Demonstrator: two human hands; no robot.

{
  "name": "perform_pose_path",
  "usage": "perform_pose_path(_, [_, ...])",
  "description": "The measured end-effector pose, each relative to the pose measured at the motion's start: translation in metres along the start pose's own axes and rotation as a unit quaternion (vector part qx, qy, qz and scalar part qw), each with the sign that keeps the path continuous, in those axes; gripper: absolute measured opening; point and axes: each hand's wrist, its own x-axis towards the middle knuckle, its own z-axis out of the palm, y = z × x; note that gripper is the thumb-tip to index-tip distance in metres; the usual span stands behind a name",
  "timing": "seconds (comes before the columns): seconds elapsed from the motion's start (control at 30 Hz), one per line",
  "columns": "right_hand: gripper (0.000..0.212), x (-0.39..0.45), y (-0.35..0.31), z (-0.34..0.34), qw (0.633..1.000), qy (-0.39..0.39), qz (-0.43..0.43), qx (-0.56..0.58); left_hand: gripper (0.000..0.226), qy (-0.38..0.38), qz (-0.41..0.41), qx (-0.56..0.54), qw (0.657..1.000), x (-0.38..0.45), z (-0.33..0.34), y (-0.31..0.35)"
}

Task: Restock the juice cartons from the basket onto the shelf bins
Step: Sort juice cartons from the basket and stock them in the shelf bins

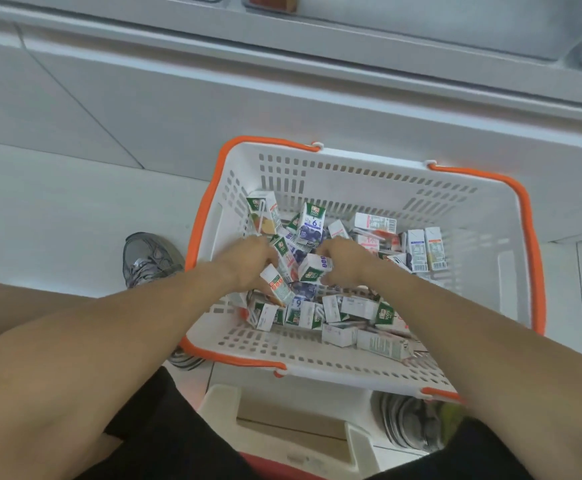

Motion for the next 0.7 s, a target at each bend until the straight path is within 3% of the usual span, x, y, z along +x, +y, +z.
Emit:
perform_pose_path(0.1, [0.034, -0.016, 0.009, -0.033, 0.988, 0.015, 0.018, 0.153, 0.042, 0.069, -0.029, -0.156, 0.985, -0.006, -0.015, 0.007])
perform_pose_path(0.23, [0.019, -0.054, 0.013, -0.089, 0.941, 0.034, 0.012, 0.336, 0.037, 0.133, -0.040, -0.418, 0.898, -0.016, -0.066, 0.028])
perform_pose_path(0.33, [0.036, -0.076, 0.014, -0.129, 0.917, 0.033, -0.002, 0.398, 0.036, 0.120, -0.013, -0.438, 0.891, -0.032, -0.127, 0.043])
perform_pose_path(0.47, [0.030, -0.107, -0.002, -0.176, 0.891, 0.045, -0.069, 0.447, 0.048, 0.075, 0.027, -0.365, 0.928, -0.066, -0.200, 0.062])
perform_pose_path(0.57, [0.041, -0.131, -0.022, -0.200, 0.869, 0.056, -0.123, 0.476, 0.049, 0.072, 0.042, -0.335, 0.939, -0.094, -0.239, 0.079])
perform_pose_path(0.7, [0.052, -0.154, -0.048, -0.218, 0.841, 0.080, -0.195, 0.498, 0.064, 0.084, 0.068, -0.420, 0.901, -0.122, -0.258, 0.091])
